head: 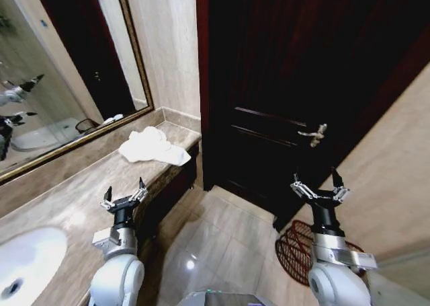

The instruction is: Discard the used towel into the hamper.

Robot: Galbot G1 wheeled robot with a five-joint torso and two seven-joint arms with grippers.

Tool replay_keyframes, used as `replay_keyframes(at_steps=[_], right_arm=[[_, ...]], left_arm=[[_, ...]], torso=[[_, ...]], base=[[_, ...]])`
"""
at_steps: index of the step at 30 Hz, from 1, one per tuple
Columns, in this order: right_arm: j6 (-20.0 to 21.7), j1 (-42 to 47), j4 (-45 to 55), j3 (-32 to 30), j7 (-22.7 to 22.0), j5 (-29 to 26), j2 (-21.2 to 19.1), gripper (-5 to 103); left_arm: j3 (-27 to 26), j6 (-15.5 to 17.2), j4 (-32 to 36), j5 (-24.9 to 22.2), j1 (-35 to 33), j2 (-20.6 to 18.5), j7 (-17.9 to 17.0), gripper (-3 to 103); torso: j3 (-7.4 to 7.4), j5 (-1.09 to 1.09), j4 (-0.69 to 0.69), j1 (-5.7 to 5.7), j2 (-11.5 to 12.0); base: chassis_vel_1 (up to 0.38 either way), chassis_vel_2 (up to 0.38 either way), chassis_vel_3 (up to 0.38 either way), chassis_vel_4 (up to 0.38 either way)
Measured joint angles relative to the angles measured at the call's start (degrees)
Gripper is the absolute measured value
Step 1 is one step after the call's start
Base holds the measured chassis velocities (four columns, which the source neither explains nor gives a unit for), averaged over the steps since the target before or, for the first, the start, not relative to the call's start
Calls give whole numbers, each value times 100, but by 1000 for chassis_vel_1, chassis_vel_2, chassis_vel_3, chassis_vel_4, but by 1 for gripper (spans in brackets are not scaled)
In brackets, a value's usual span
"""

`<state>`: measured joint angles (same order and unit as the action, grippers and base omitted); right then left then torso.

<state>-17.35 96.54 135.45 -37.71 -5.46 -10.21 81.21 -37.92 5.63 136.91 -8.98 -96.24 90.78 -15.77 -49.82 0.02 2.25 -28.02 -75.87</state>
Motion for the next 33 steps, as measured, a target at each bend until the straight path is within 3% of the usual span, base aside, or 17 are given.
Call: replay_keyframes(at_steps=[20,33], right_arm=[[-56,-43,-92,-5,19,-4,-20,100],[-42,-76,-178,7,194,19,-68,100]], left_arm=[[-55,59,-24,-49,125,37,-227,100],[-416,709,-782,-145,864,-184,-279,100]], torso=[[2,-2,-2,5,-4],[2,-3,-3,8,-4]], base=[[46,34,28,50],[16,26,18,18]])
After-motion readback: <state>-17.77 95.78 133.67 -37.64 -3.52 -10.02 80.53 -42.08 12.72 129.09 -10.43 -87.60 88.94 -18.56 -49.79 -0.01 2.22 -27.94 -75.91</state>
